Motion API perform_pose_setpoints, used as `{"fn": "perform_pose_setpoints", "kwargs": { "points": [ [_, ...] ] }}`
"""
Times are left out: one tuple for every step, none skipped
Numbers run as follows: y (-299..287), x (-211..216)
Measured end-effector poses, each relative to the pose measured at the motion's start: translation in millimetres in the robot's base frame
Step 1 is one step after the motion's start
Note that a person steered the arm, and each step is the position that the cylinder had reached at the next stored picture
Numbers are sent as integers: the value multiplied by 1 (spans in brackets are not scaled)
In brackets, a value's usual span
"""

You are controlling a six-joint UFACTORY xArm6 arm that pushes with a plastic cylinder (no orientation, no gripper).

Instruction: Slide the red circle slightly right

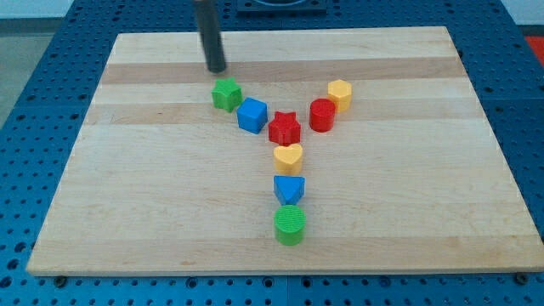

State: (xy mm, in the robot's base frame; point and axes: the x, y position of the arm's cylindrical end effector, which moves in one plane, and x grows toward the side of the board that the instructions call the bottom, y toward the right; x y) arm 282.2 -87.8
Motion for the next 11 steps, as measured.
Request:
{"fn": "perform_pose_setpoints", "kwargs": {
  "points": [
    [84, 4],
    [110, 4],
    [110, 28],
    [112, 75],
    [112, 75],
    [112, 102],
    [128, 102],
    [141, 101],
    [143, 101],
    [146, 100],
    [157, 82]
  ]
}}
